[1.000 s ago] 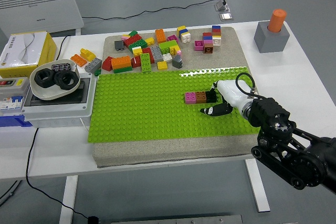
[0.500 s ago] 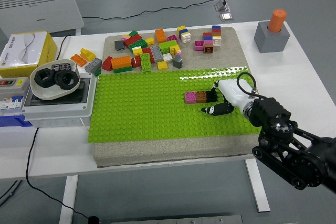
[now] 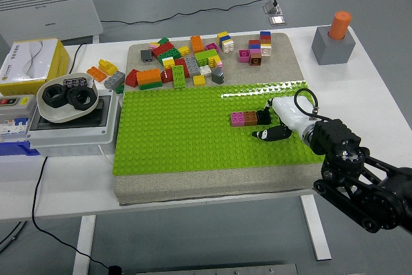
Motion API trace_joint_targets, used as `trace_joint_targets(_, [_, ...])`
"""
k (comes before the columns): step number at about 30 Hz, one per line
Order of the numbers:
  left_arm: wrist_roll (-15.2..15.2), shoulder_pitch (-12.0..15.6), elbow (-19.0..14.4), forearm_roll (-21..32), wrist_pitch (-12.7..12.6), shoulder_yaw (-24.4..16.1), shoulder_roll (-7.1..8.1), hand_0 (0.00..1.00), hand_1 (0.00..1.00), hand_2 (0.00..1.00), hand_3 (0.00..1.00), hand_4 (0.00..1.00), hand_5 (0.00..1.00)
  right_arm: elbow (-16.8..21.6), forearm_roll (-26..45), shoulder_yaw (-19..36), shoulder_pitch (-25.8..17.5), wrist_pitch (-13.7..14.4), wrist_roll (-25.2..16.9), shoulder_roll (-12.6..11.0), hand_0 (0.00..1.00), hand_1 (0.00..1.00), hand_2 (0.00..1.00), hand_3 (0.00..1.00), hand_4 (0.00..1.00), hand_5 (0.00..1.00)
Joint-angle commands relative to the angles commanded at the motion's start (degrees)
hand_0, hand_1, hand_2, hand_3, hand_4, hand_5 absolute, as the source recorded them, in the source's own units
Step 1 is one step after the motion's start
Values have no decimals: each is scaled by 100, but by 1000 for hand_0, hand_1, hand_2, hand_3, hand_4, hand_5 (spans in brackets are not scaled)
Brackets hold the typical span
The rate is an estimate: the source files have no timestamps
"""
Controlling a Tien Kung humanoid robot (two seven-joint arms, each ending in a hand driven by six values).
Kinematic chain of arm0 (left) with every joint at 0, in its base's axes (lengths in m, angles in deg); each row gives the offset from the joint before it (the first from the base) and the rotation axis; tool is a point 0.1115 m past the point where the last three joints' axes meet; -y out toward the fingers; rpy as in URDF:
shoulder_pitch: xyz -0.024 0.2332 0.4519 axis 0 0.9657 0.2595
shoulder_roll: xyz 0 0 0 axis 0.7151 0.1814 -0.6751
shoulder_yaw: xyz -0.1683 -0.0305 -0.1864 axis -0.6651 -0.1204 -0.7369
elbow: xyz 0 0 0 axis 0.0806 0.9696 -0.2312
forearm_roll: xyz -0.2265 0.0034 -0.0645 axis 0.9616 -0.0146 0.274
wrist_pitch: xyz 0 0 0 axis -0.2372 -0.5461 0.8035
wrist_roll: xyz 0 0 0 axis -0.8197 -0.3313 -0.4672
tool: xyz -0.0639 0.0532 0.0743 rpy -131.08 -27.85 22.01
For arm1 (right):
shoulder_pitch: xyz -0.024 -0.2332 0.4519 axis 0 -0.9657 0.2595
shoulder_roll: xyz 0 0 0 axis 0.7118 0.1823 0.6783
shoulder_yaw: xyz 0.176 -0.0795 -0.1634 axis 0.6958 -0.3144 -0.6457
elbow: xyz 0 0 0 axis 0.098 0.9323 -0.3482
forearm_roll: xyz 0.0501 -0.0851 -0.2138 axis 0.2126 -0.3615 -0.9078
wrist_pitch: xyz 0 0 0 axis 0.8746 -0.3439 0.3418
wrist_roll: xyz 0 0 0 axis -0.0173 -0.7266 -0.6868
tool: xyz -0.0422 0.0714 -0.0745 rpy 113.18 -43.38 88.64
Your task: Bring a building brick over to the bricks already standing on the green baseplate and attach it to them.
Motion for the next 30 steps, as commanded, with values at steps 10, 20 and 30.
trace_joint_targets(10, [4, 2, 0, 10, -8, 1, -4, 750, 652, 590, 726, 866, 893, 5, 201, -75, 3, 111, -111, 28, 2, 20, 161, 637, 890, 623])
trace_joint_targets(20, [7, 4, 0, 21, -13, 8, -2, 749, 651, 589, 725, 865, 893, -25, 222, -122, 14, 161, -159, 45, 2, 19, 161, 640, 887, 621])
trace_joint_targets(30, [2, 18, 0, 65, -33, -5, -22, 750, 652, 589, 726, 864, 892, 528, -12, 102, -163, 259, -248, -94, 2, 19, 161, 639, 886, 617])
